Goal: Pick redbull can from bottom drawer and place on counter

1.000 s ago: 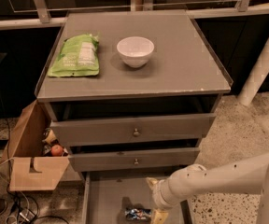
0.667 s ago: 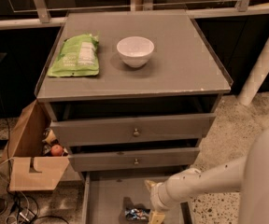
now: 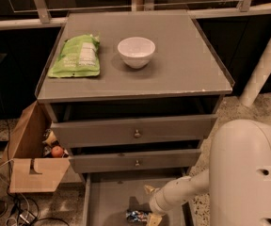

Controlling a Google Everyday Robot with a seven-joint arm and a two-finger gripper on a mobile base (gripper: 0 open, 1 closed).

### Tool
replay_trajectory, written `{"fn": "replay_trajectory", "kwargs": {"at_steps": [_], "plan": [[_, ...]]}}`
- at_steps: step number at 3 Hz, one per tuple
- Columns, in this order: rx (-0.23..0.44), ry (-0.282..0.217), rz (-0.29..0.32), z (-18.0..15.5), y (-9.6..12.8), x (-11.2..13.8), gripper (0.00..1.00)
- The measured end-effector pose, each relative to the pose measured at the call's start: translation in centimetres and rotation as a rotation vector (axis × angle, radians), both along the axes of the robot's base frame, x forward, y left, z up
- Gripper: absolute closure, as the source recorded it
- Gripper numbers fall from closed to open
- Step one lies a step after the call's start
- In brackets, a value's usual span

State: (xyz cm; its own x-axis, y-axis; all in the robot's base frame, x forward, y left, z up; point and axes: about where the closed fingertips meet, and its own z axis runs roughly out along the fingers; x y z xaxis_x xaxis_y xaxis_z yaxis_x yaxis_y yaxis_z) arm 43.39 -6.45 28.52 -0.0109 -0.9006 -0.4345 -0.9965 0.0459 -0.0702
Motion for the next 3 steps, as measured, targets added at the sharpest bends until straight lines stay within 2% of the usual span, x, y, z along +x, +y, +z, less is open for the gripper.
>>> {"fn": "replay_trajectory", "kwargs": {"at_steps": [1,3], "plan": [[-0.001,0.01,-0.003,-1.2,0.2,-0.1,0.0],[0.061,-0.014,0.028,-5.9,1.2,1.4,0.0]]}}
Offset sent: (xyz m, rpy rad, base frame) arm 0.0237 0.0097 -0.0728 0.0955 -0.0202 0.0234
